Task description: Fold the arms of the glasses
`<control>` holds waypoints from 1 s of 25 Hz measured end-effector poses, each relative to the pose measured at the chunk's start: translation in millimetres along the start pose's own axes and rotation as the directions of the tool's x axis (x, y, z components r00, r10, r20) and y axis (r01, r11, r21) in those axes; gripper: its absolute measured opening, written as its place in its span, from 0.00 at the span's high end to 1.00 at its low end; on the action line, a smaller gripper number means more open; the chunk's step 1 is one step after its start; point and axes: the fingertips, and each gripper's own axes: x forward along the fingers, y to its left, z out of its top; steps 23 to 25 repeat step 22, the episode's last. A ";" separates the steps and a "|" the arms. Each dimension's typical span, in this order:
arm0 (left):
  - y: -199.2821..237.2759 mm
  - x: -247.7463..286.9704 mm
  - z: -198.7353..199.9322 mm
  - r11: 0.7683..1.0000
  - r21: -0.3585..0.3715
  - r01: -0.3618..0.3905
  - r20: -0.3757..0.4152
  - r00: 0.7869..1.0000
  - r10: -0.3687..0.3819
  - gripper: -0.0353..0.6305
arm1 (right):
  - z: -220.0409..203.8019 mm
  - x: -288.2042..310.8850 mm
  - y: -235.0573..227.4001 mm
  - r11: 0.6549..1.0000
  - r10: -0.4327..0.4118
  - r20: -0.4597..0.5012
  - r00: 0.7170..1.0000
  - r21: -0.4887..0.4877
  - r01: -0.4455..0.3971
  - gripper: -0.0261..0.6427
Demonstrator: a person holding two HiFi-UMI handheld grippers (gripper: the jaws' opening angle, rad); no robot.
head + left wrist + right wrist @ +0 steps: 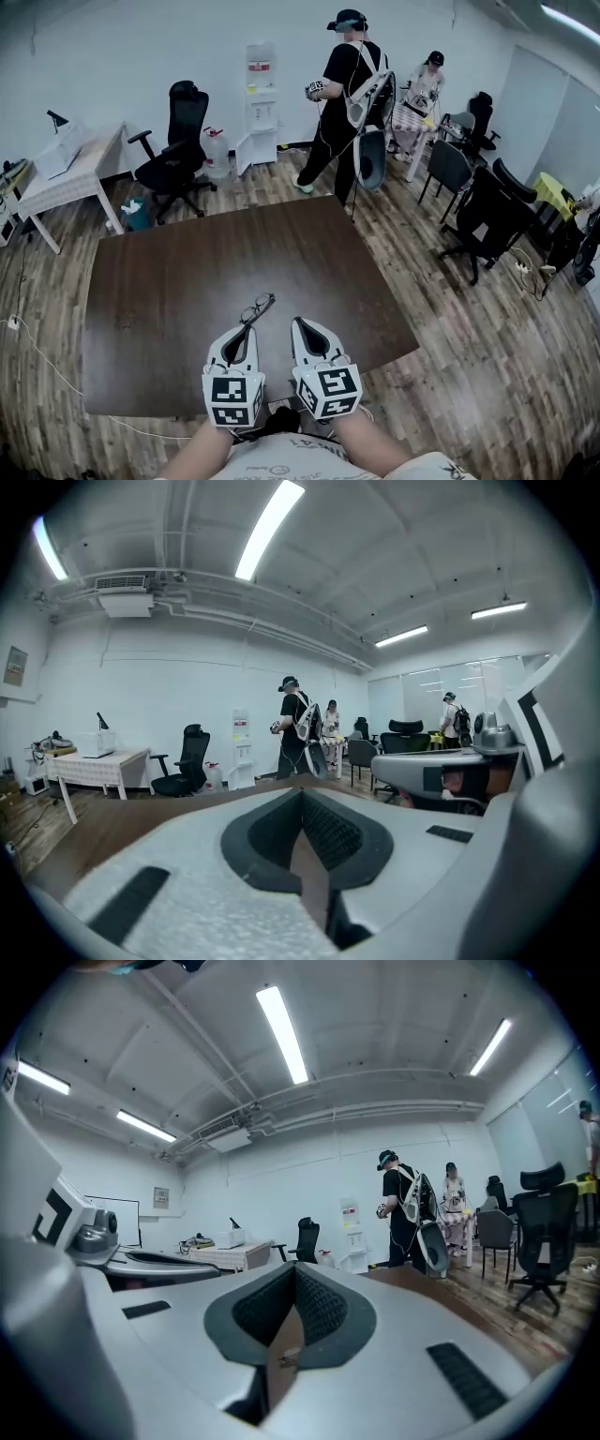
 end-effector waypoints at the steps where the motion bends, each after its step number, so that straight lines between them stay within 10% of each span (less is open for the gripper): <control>1: -0.7 -4.5 -0.5 1.000 0.000 -0.002 0.000 1.000 0.002 0.92 | -0.3 -3.0 3.0 1.000 0.004 0.002 1.000 0.003 -0.004 0.94; 25: 7.2 -34.5 5.3 1.000 -0.011 -0.019 0.034 0.999 0.019 0.92 | 10.9 -13.2 29.2 0.999 0.039 0.030 0.999 -0.021 -0.039 0.94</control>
